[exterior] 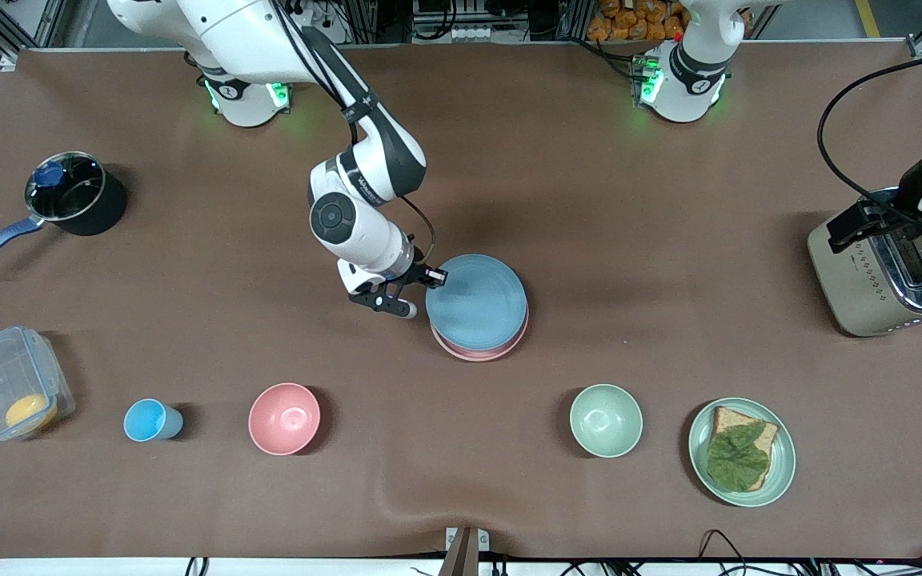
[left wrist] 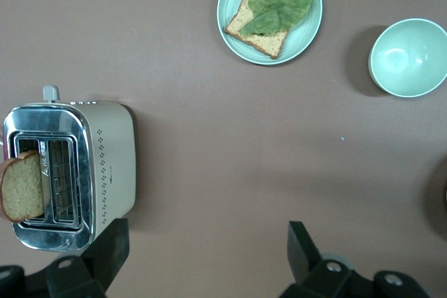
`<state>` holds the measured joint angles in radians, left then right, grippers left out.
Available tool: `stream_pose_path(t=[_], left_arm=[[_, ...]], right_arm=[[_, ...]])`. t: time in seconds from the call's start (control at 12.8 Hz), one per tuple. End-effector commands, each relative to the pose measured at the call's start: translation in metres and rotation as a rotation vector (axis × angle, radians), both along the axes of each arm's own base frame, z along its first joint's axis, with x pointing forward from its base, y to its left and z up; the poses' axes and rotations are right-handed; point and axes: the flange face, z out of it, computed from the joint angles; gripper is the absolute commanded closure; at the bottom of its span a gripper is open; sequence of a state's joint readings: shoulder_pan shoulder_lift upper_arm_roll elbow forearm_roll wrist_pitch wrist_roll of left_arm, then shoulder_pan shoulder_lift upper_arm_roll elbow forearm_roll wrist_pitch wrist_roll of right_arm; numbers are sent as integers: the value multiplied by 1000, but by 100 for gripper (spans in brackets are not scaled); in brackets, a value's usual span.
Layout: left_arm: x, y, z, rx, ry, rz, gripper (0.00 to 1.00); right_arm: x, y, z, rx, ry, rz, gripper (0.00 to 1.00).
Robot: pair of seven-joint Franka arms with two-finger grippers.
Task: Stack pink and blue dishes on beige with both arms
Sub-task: 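Carry the blue plate onto the pink plate with the right gripper, then lower the blue plate onto the stack and open the right gripper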
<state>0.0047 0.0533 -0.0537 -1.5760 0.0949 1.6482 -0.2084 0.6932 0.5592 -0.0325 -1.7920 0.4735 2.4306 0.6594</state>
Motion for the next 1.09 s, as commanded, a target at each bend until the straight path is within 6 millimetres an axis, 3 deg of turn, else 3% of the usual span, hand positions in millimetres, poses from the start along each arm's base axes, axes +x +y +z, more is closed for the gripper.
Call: stream_pose_path(t=[0.0,0.47,0.86,0.94,1.02], left_arm=[[-5,7,0,-36,10,-6,0],[3,-8,-6,-53,-1,-31,0],[1,-21,-11,-125,16,-43,0],[0,-22,-11,-125,19,-45,0],[-1,-23,-12,-125,30,-48,0]], right_arm=[[-2,10,-3,-20,-18,-15,100],[-2,17,-5,-16,-28,-13,100],[15,9,-5,-33,-57,-2,100],[19,4,-4,-37,-57,-5,68],[22,-1,1,-37,-54,-14,24]])
